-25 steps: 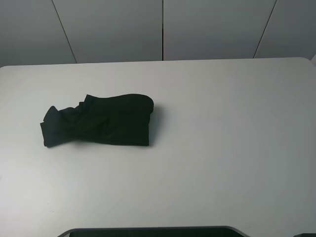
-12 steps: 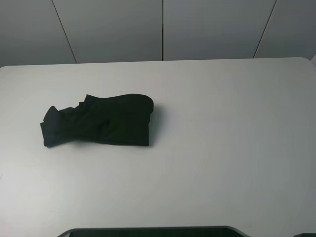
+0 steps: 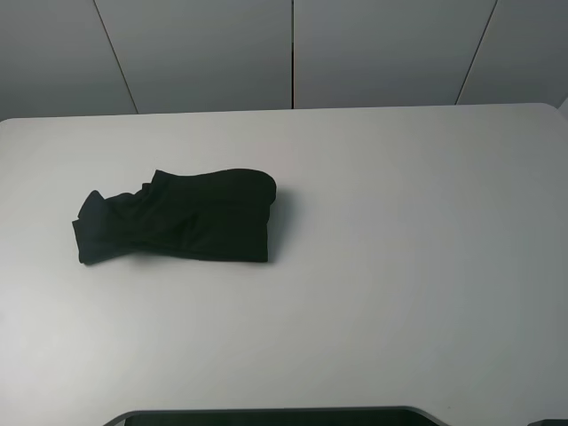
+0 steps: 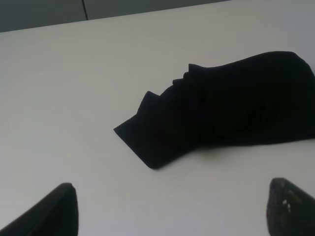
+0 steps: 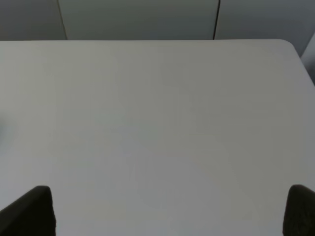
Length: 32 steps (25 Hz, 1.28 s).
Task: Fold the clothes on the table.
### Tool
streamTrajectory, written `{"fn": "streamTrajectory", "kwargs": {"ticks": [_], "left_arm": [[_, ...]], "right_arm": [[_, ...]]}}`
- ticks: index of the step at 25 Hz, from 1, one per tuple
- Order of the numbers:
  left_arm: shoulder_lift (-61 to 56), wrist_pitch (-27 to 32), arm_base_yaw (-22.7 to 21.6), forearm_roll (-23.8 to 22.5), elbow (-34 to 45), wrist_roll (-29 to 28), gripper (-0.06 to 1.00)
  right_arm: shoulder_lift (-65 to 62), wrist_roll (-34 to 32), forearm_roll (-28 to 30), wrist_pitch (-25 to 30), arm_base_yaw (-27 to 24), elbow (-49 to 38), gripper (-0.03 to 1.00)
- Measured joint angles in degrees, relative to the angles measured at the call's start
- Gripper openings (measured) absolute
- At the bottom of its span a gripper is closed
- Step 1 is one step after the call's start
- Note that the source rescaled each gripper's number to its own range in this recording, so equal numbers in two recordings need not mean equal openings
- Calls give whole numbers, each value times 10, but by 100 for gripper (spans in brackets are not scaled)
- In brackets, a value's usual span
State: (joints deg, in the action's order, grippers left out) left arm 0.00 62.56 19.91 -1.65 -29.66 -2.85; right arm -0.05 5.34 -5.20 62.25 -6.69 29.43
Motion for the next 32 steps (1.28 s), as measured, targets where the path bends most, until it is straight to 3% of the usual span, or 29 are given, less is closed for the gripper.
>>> {"fn": "streamTrajectory", "kwargs": {"ticks": [8,32], "left_arm": [[0,-1,-94,0,0,0,99],[0,-1,-101,0,0,1,99]], "right_arm": [[0,-1,0,0,5,0,100],[0,0,0,0,20,0,100]]}}
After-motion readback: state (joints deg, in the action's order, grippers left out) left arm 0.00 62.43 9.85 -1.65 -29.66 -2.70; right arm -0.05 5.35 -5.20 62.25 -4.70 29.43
